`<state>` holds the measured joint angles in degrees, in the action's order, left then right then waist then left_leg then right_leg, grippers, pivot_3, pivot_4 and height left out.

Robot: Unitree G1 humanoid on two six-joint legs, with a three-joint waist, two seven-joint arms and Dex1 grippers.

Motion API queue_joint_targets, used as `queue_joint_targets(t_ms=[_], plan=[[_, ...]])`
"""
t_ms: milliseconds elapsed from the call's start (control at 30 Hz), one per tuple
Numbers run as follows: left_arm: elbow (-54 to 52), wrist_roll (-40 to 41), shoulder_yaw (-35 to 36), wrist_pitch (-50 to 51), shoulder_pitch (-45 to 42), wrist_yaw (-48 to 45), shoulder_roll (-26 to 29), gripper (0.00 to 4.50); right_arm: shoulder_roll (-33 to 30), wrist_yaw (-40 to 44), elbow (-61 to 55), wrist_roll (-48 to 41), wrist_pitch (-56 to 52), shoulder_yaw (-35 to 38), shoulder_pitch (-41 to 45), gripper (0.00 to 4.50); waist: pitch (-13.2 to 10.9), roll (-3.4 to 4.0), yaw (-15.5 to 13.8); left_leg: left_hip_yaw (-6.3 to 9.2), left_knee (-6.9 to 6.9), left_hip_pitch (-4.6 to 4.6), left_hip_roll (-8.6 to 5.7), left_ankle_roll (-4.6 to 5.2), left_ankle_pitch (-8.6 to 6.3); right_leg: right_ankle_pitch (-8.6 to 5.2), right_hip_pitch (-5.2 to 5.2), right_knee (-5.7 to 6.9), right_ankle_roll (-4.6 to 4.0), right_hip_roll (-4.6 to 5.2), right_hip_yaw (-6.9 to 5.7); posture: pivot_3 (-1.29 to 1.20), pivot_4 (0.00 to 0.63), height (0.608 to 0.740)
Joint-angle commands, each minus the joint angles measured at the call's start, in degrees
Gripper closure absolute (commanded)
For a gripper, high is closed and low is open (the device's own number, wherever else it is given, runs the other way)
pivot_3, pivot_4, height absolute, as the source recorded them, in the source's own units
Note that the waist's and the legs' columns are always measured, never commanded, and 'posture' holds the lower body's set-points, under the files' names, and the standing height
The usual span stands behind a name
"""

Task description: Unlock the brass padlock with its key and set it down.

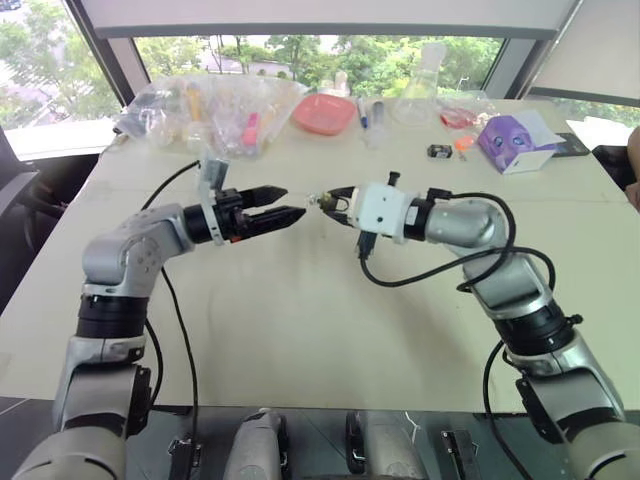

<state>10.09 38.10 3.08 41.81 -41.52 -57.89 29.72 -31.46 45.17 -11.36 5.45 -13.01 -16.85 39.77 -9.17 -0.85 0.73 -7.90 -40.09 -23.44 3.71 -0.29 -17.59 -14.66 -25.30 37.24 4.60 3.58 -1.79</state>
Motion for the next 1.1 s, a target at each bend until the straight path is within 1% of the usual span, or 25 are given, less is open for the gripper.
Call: queue_joint_targets(t_ms=[33,67,200,333,567,667,733,833,933,967,1100], plan=[[1.9,-0.3,0.0,-2.1,-2.9,-2.1,-1.3,0.53,0.6,-1.9,-3.5,0.7,-1.1,2.0,0.6,3.83,0.0,0.0,0.0,0.0,0.0,0.0,0.0,0.0,0.0,0.0,0.0,0.0,0.0,0.0,0.0,0.0,0.15,0.733],[2.2,-0.3,0.0,-2.2,-3.2,-2.8,-1.6,0.87,0.6,-2.1,-3.8,0.9,-1.4,2.0,0.5,3.83,0.0,0.0,0.0,-0.01,0.0,-0.01,0.0,0.0,0.0,0.0,0.0,0.0,0.0,0.0,0.0,0.0,0.15,0.733],[2.2,-0.7,-0.6,-2.0,-3.4,-3.6,-2.6,2.77,0.3,-2.2,-5.0,1.4,-2.3,1.8,0.1,3.83,0.0,0.0,0.0,-0.01,0.0,-0.01,0.0,0.0,0.0,0.0,0.0,-0.01,0.0,0.0,0.0,0.0,0.15,0.733],[2.4,-0.5,0.1,-2.0,-3.9,-3.2,-4.1,2.77,0.0,-1.8,-6.1,1.5,-3.3,1.6,-0.3,3.83,0.0,0.0,0.0,0.0,0.0,-0.01,0.0,0.0,0.0,0.0,0.0,-0.01,0.0,0.01,0.01,0.0,0.15,0.733],[2.7,-1.1,0.2,-2.4,-4.1,-3.5,-4.9,2.77,-0.3,-1.4,-6.8,1.7,-3.9,1.2,-0.9,3.83,0.0,0.0,0.0,0.02,0.0,-0.01,0.0,0.0,0.0,0.0,0.0,-0.01,0.0,0.0,0.0,0.0,0.15,0.733],[2.4,-0.4,0.5,-1.9,-3.8,-4.6,-4.8,3.56,-0.4,-1.2,-7.0,1.8,-4.1,1.1,-1.1,3.83,0.0,0.0,0.0,0.02,0.0,-0.01,0.0,0.0,0.0,0.0,0.0,-0.01,0.0,0.0,0.01,0.0,0.15,0.733],[2.3,-0.5,0.5,-2.0,-3.7,-4.6,-4.8,4.46,-0.4,-1.0,-7.1,1.8,-4.2,1.1,-1.2,3.83,0.0,0.0,0.0,0.01,0.0,-0.01,0.0,0.0,0.0,0.0,0.0,-0.01,0.0,0.0,0.0,0.0,0.15,0.733],[2.1,-1.0,0.2,-2.2,-3.7,-4.9,-4.6,4.49,-0.4,-0.7,-7.3,1.8,-4.4,1.1,-1.3,3.83,0.0,0.0,0.0,0.02,0.0,-0.01,0.0,0.0,0.0,0.0,0.0,-0.01,0.0,0.0,0.0,0.0,0.15,0.733],[1.5,-3.2,-1.4,-4.1,-3.5,-5.7,-3.9,4.49,-0.4,-0.4,-7.6,1.8,-4.7,1.0,-1.4,3.83,0.0,0.0,0.0,0.02,0.0,-0.01,0.0,0.0,0.0,0.0,0.0,-0.01,0.0,0.0,0.01,0.0,0.15,0.733],[1.2,-4.3,-2.0,-5.5,-3.5,-5.9,-3.6,4.49,-0.4,-0.3,-7.6,1.8,-4.8,1.0,-1.4,3.83,0.0,0.0,0.0,0.02,0.0,-0.01,0.0,0.0,0.0,0.0,0.0,-0.01,0.0,0.0,0.01,0.0,0.15,0.733],[-0.2,-12.7,-6.5,-16.9,-3.2,-7.3,-1.6,4.49,-0.5,0.2,-7.6,1.7,-5.3,1.2,-1.5,3.83,0.0,0.0,0.0,0.0,0.0,-0.01,-0.01,0.0,0.0,0.0,0.0,-0.02,0.0,0.0,0.01,0.0,0.15,0.733]])
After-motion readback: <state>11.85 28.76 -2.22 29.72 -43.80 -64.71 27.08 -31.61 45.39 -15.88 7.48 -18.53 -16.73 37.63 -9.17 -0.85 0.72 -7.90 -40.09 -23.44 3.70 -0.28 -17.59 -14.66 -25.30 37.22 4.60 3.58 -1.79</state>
